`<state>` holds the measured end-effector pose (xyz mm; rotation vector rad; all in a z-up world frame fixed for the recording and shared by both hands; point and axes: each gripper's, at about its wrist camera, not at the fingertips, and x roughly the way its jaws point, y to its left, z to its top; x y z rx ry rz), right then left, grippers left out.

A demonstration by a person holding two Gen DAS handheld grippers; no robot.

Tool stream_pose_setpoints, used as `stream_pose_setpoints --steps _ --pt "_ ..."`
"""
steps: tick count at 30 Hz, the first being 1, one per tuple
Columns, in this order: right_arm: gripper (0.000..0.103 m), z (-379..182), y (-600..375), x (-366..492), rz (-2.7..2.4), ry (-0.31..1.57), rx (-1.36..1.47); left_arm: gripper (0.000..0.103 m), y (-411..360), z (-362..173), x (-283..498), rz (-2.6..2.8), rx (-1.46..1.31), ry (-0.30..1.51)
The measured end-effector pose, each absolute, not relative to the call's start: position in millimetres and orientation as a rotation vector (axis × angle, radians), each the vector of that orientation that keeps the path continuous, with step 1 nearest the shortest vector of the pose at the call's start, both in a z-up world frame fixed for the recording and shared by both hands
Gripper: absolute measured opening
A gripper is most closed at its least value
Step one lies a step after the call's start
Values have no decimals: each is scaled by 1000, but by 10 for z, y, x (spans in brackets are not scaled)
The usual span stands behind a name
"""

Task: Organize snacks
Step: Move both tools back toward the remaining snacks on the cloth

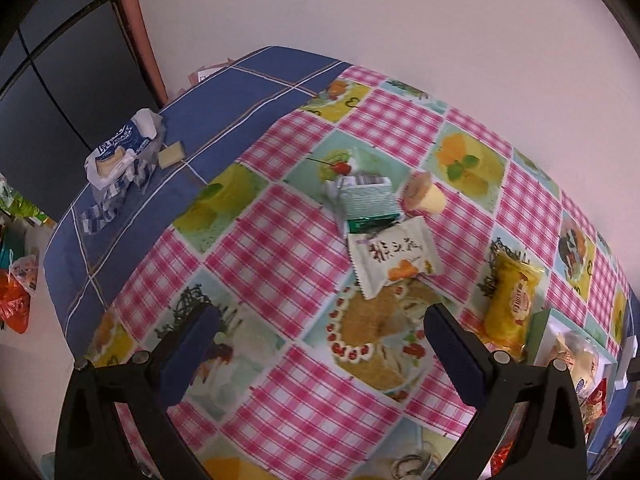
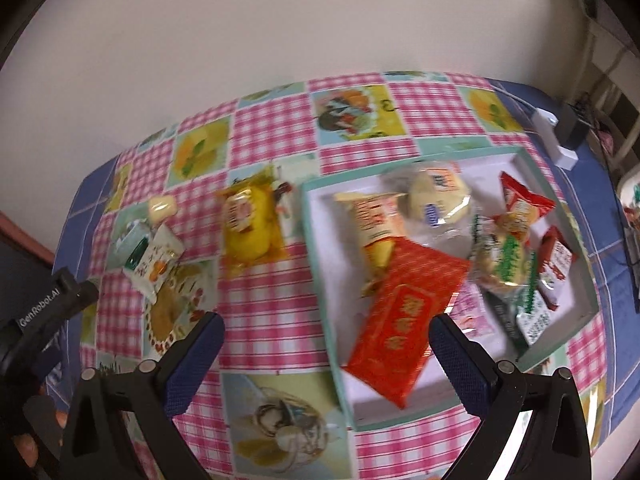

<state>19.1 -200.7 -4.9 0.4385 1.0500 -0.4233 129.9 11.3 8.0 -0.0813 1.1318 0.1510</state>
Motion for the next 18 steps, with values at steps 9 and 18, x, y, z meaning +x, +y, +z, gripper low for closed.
stream_pose_setpoints --steps 9,18 --pt "103 -108 -1773 384 -338 1019 416 103 364 54 1375 102 -156 1159" --pt "103 -234 -1682 617 -275 1014 436 103 356 11 1635 -44 -152 1180"
